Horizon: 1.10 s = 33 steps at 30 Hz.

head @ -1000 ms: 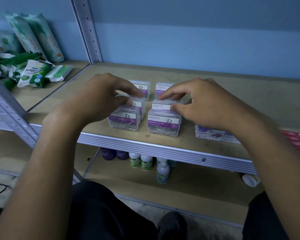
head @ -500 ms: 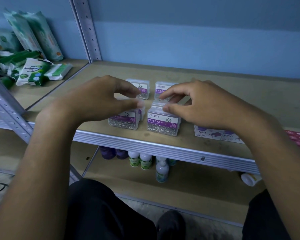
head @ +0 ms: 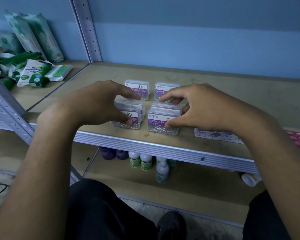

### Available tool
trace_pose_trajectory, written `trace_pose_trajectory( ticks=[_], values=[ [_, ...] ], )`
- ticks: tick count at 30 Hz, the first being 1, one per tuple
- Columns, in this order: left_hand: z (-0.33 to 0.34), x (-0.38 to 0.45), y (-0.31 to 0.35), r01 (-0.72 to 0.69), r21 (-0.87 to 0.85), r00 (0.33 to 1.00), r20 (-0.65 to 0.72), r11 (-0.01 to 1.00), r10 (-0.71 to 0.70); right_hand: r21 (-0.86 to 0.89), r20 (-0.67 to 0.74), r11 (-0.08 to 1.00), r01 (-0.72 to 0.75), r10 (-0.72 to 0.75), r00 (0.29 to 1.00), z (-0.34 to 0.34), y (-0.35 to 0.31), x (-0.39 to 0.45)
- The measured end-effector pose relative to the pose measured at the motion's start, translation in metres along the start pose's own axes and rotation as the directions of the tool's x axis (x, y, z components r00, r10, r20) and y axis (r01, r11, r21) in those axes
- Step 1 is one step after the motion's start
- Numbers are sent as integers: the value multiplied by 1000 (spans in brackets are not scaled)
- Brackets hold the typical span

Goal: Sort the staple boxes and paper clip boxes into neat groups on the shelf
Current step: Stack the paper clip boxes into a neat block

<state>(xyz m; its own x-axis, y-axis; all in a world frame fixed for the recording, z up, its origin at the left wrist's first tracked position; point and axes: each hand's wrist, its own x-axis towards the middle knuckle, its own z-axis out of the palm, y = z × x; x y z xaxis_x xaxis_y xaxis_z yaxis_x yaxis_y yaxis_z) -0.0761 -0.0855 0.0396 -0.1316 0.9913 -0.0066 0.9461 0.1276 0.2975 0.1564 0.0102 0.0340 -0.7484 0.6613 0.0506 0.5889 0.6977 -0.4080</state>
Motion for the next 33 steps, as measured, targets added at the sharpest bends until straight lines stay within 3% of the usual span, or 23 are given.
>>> trace_pose_trajectory(
  ticks=[16, 19, 23, 25, 29, 33],
  values=[
    [5, 4, 3, -62, -18, 998, -1, 998, 62, 8, -2, 1000, 15, -15, 1000, 4, 1, 3],
    [1, 5, 1, -55, -140, 998, -38, 989, 51, 70, -78, 997, 16, -10, 997, -2, 6, 4],
    [-2, 15, -4, -146, -225, 951, -302, 963, 73, 127, -219, 992, 17, 11, 976, -5, 16, 15],
    [-1, 25, -9, -143, -309, 930, -367, 940, 21, 136, -260, 991, 10, 26, 965, -2, 22, 21],
    [4, 45, -25, -92, -439, 930, -360, 894, -81, 133, -274, 991, -5, 42, 961, 6, 33, 32],
    [16, 58, -34, -96, -534, 969, -244, 840, -45, 125, -256, 992, -23, 55, 965, 11, 37, 40]
  ],
)
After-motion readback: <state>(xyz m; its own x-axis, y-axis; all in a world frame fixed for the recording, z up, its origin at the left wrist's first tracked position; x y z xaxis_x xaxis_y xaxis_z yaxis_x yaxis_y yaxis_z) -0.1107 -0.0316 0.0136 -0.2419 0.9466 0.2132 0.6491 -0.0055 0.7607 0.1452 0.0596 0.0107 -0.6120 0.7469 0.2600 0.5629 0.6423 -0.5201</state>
